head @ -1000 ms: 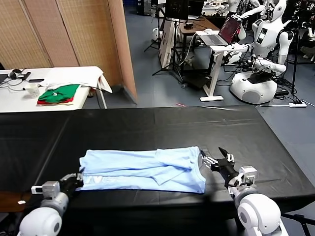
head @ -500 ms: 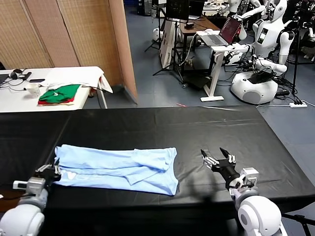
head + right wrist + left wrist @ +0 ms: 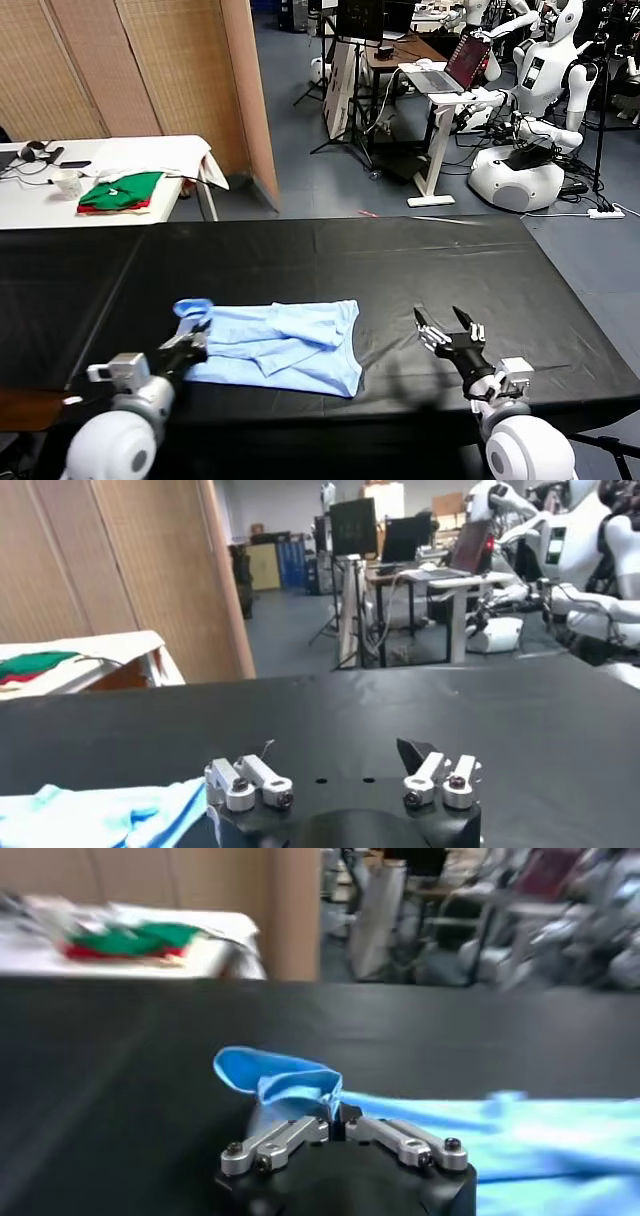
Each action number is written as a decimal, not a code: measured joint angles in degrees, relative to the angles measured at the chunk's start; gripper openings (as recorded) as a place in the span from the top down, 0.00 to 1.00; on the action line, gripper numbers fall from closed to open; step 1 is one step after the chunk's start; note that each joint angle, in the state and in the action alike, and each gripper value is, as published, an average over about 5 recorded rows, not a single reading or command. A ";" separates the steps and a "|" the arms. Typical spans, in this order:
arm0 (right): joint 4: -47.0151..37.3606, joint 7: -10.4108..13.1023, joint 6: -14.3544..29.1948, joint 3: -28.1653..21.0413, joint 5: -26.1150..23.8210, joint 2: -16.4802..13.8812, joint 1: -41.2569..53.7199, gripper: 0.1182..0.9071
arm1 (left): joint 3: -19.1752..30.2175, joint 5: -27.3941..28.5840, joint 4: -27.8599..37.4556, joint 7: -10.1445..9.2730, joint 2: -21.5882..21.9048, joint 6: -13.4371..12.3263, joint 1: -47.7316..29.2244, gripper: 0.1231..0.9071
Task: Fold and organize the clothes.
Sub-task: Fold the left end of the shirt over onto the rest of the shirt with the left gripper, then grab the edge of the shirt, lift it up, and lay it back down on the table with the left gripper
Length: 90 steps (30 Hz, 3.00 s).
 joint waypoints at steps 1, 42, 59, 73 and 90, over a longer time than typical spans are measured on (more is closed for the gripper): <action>-0.04 0.00 0.01 -0.07 -0.17 0.15 0.00 0.00 | 1.17 -0.14 -0.16 0.01 -0.40 0.00 -0.50 0.91; -0.99 -0.36 0.24 -1.66 -2.98 2.14 -0.16 0.00 | 20.11 5.28 7.64 0.69 -14.21 -2.25 -8.48 0.91; -1.13 -0.37 0.18 -1.97 -3.43 2.32 -0.22 0.00 | 22.88 6.79 8.52 0.69 -14.60 -2.42 -7.74 0.91; -0.61 -0.55 0.13 -3.83 -3.69 1.79 0.47 0.00 | 25.40 2.16 11.26 0.74 -17.88 -3.44 -9.73 0.44; -3.01 -2.27 1.12 -11.64 -10.63 -1.66 2.64 0.00 | 17.51 18.56 10.36 6.04 -7.44 -8.72 -13.24 0.00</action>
